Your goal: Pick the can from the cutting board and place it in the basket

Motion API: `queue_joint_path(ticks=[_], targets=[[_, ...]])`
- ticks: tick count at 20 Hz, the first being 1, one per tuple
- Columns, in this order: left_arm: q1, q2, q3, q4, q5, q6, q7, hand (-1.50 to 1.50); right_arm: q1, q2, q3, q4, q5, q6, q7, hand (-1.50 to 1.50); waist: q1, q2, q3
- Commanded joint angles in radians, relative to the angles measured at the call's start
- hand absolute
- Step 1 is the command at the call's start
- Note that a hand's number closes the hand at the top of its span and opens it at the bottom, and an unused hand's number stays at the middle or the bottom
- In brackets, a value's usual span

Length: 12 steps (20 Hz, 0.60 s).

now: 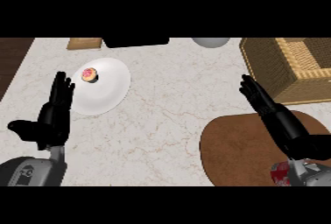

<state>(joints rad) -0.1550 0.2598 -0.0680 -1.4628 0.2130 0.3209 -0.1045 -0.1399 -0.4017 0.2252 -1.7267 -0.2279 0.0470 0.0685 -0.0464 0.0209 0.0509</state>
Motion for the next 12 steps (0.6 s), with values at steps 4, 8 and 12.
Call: queue_joint_path(ticks=[4,8,12], targets=[[0.099,0.037,-0.056,0.136,0.014,-0.076,0.189,0.00,-0.009,0.002,-0.175,-0.065,-0.224,0.055,-0.030,1.50,0.022,-0.019,-0.049],[0.228,0.039,-0.120,0.181,0.012,-0.123,0.263,0.00,0.007,-0.022,-0.067,-0.151,-0.192,0.194,-0.098,1.50,0.042,-0.024,-0.049],[0.242,0.076,-0.104,0.151,0.031,-0.157,0.300,0.00,0.107,0.076,0.109,-0.316,0.070,-0.041,-0.005,-1.50,0.033,-0.029,-0.053]])
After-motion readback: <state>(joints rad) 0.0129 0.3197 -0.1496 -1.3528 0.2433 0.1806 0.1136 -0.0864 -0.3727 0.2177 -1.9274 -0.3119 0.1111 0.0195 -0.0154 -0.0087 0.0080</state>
